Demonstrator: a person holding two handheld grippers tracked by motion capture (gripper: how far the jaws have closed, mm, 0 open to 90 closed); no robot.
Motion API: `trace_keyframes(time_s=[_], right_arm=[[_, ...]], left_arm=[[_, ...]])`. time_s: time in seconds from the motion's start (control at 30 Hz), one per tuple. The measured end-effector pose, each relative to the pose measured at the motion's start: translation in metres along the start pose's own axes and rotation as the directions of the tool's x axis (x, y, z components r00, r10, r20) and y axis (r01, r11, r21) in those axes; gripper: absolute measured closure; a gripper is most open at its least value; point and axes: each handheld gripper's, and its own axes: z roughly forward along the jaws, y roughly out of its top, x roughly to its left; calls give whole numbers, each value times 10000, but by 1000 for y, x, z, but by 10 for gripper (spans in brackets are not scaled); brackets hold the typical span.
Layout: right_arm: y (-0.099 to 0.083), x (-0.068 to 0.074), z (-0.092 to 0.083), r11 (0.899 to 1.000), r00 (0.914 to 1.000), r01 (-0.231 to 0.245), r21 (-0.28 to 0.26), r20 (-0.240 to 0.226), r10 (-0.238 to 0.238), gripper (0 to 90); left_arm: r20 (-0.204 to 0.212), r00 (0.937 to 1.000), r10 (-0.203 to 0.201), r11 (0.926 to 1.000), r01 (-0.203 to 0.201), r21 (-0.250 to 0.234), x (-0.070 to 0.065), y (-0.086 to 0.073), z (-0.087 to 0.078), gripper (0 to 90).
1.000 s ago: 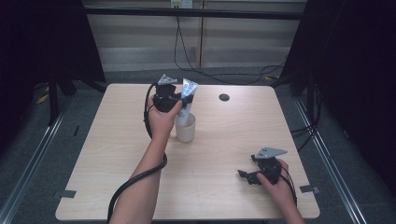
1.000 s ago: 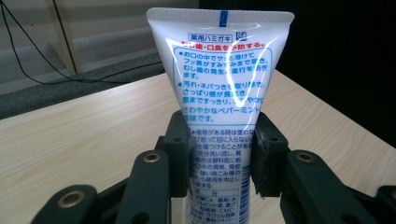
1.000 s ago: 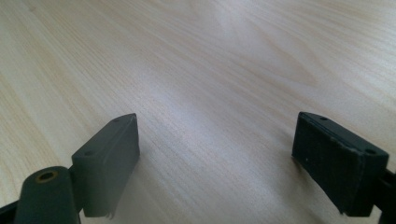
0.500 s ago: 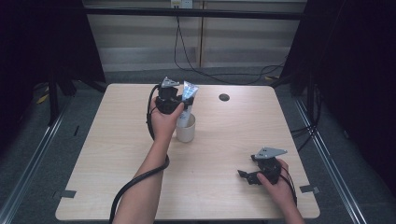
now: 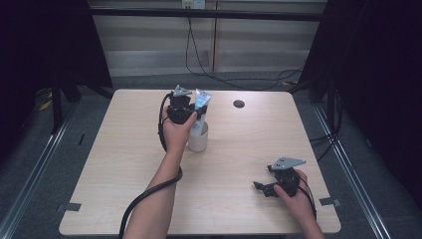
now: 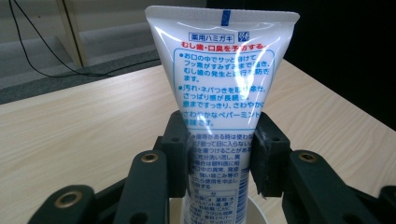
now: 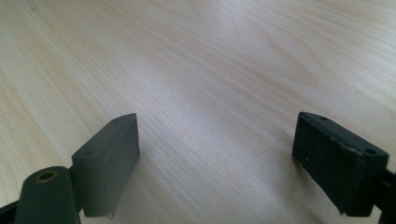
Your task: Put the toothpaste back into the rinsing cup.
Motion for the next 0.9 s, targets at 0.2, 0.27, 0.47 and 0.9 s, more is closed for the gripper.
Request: trace_keyframes(time_s=[0.2, 0.27, 0.47, 0.9], right_arm=[[0, 0, 0, 10000, 10000, -5, 4, -5, 5, 145], [0, 0, 0, 10000, 10000, 8, 13, 7, -8, 145], [0, 0, 0, 10000, 10000, 17, -4, -9, -17, 145], [0, 0, 0, 10000, 10000, -5, 18, 13, 5, 145]], left_arm=[[-37, 10000, 42, 9998, -42, 176, -2, -6, 1, 631], [-67, 10000, -14, 9998, 16, 181, -2, -7, 1, 630], [-95, 9999, -40, 9996, 43, 268, -2, -15, -3, 629], [-206, 9998, -31, 9988, 41, 493, -1, -26, -6, 626]])
